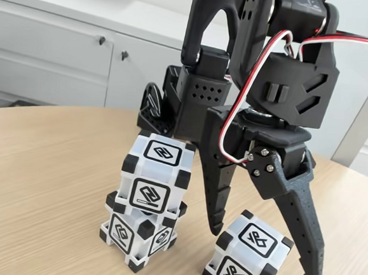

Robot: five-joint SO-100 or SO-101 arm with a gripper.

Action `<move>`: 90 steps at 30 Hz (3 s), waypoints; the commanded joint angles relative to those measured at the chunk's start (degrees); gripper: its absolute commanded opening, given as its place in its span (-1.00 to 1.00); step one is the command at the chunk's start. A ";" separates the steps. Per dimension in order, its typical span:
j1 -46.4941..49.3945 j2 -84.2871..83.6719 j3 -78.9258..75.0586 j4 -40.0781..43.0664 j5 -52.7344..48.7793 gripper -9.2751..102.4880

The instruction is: Stack cubes from left to right.

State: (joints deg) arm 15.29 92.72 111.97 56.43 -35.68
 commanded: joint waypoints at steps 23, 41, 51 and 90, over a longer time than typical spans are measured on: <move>-3.96 -3.87 -6.06 0.53 7.65 -0.13; -3.96 -5.19 -5.54 0.53 4.48 -0.41; -3.87 -4.13 -5.36 0.53 4.92 -0.56; -3.34 19.25 -5.01 7.03 15.73 -0.64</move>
State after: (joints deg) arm 11.51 106.79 108.02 61.88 -21.62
